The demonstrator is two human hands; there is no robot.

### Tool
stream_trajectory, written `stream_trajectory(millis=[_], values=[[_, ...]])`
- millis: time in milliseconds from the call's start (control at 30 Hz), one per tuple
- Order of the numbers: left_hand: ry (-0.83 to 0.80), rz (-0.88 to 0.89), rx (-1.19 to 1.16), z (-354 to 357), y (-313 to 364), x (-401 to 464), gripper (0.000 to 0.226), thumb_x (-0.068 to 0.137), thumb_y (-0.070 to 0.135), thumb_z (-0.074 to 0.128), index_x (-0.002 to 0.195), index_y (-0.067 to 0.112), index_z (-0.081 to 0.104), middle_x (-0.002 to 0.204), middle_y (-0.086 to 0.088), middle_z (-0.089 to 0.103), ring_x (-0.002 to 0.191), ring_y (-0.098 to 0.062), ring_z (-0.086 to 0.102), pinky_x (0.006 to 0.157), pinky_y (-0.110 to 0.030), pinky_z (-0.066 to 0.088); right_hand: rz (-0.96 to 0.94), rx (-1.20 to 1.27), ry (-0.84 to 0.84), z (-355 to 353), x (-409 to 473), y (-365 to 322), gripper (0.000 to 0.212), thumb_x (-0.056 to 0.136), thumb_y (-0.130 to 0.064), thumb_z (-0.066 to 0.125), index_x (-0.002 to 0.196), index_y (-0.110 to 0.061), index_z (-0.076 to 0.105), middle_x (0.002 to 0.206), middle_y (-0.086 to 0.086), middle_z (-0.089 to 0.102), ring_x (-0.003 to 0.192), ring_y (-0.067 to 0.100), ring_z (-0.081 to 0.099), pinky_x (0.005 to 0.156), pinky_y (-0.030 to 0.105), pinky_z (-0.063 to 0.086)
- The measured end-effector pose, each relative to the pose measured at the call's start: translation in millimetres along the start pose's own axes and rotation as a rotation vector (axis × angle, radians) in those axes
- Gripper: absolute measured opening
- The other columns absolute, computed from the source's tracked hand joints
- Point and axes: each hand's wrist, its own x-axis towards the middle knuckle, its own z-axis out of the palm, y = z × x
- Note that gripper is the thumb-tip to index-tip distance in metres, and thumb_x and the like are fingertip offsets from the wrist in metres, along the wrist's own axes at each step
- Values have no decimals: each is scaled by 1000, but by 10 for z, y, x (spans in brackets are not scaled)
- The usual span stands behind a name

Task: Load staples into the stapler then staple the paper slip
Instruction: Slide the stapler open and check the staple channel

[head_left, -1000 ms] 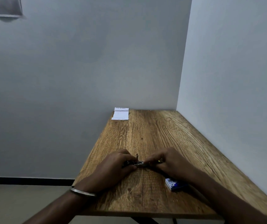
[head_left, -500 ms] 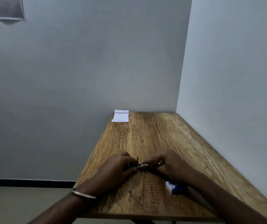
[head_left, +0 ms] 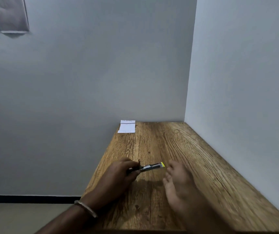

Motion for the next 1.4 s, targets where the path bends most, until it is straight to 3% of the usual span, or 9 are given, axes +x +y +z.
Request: stream_trajectory(millis=[133,333,467,700,900,1033,1100,1233,1400], values=[[135,85,97,-154,131,-4,20,88,29,68,109,27,71,85,17,70,70,4,63,61,-18,52,169,325,-25,257,-44,43,62,105,-33,40,154,-3,18,160,23,22,149,35,21,122,47,18],[305,543,596,-286,212,-78,21,86,20,69,106,23,71,100,9,72,74,-14,68,51,-28,50,207,621,-132,410,-17,98,56,106,-37,27,137,7,44,123,29,59,111,36,60,107,44,42],[348,615,709,-311,135,-101,26,84,14,72,109,23,73,104,7,73,72,-14,67,52,-29,51,220,661,-150,411,-49,174,52,107,-32,28,123,11,51,101,26,66,90,33,64,87,40,50],[436,710,717,-384,194,-79,17,91,17,66,104,21,76,104,7,75,72,-14,68,53,-28,51,218,693,-145,422,-82,174,44,104,-26,31,120,9,53,96,27,65,86,34,64,83,40,51],[470,673,700,-398,244,-89,14,92,20,66,100,22,78,101,7,76,73,-14,70,54,-26,51,229,721,-126,408,-101,154,47,105,-30,32,115,12,53,94,30,64,86,37,64,88,44,50],[499,657,672,-381,256,-114,14,90,22,70,102,22,78,103,6,76,74,-14,70,55,-25,48,231,719,-126,380,-118,141,61,106,-40,28,124,13,50,114,33,62,98,39,63,91,45,50],[465,668,687,-352,262,-144,16,91,20,68,103,21,78,104,6,77,74,-14,71,53,-26,51,228,731,-143,352,-127,116,66,106,-42,26,128,16,48,110,33,64,97,39,64,91,45,50],[379,523,607,-349,325,-175,14,88,22,70,101,25,75,102,10,75,73,-15,71,46,-28,51,219,734,-156,322,-92,87,61,106,-44,28,140,7,36,125,34,59,113,42,61,88,47,52],[326,443,537,-365,395,-163,13,87,24,72,100,25,75,100,10,75,73,-14,72,44,-26,51,212,719,-134,328,-73,129,60,104,-45,34,133,7,41,126,35,59,103,40,65,93,49,52]])
